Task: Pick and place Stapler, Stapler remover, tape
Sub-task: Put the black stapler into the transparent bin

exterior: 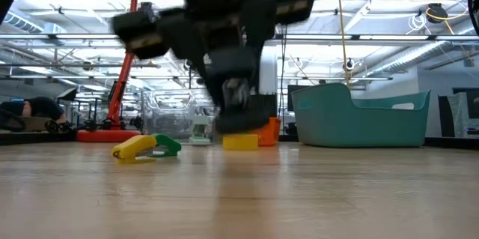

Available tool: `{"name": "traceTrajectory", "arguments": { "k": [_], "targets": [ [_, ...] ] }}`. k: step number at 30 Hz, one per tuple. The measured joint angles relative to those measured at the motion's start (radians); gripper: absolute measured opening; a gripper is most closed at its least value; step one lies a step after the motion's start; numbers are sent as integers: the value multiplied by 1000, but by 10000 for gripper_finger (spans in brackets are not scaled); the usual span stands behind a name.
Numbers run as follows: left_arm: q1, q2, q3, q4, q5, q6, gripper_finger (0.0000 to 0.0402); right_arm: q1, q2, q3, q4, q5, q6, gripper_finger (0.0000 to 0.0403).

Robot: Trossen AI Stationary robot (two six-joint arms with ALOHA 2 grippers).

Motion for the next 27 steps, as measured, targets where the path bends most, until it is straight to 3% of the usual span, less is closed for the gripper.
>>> {"name": "traceTrajectory", "arguments": {
  "k": [8, 14, 22, 27],
  "targets": [
    [98, -17, 321, -402, -140, 213, 140, 0, 0, 0, 0, 0, -4, 157],
    [264, -19, 565, -786, -272, 428, 155, -7, 0, 0, 0, 3, -5, 157],
    [607, -72, 558, -791, -285, 697, 145, -62, -5, 0, 14, 38, -10, 157],
    [747, -79, 554, -787, -254, 804, 146, -83, -17, 0, 16, 96, -3, 157]
  ]
}}
